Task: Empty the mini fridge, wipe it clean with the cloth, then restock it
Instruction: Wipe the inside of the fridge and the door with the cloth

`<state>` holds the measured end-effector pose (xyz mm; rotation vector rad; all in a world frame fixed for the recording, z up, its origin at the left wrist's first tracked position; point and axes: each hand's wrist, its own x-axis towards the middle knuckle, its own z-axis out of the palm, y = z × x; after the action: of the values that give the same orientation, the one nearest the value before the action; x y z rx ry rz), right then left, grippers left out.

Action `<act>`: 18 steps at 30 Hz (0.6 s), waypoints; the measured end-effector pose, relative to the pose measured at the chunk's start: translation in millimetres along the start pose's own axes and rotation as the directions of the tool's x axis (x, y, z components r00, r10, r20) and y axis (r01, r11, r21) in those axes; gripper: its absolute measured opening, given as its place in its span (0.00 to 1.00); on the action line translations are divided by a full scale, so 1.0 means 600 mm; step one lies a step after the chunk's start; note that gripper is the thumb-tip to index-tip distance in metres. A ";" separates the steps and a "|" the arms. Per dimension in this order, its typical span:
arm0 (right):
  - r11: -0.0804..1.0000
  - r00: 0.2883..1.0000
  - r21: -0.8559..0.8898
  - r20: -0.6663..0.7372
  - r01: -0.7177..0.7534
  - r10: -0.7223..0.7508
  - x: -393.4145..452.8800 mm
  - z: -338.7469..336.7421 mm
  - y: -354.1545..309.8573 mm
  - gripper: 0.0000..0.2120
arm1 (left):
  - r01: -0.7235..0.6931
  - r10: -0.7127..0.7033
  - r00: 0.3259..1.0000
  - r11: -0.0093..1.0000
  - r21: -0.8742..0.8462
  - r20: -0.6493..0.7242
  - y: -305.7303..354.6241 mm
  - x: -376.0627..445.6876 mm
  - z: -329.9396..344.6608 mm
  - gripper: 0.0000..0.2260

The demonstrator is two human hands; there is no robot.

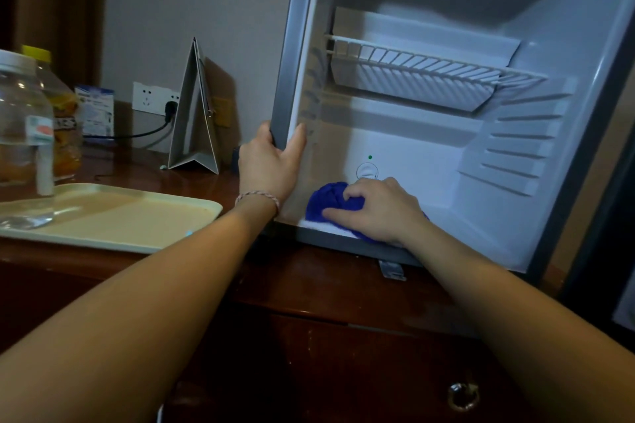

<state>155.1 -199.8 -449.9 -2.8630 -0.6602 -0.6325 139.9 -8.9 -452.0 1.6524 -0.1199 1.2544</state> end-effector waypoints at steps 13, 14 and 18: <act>0.966 0.962 0.004 0.099 -0.257 0.255 0.093 0.030 0.018 0.26 | -0.024 0.025 1.000 1.000 0.018 -0.015 -0.006 0.001 -0.005 0.12; 0.968 0.963 0.004 0.097 -0.253 0.251 0.090 0.030 0.018 0.24 | -0.022 0.022 1.000 1.000 0.021 -0.013 -0.005 0.000 -0.006 0.12; 0.976 0.973 -0.016 0.081 -0.216 0.217 0.057 0.020 0.012 0.20 | -0.010 0.010 1.000 1.000 0.025 0.001 0.000 -0.001 -0.008 0.12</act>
<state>190.6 -190.2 -446.7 -2.9246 -0.3479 -0.4871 136.5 -5.5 -452.8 1.6750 -0.1132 1.2674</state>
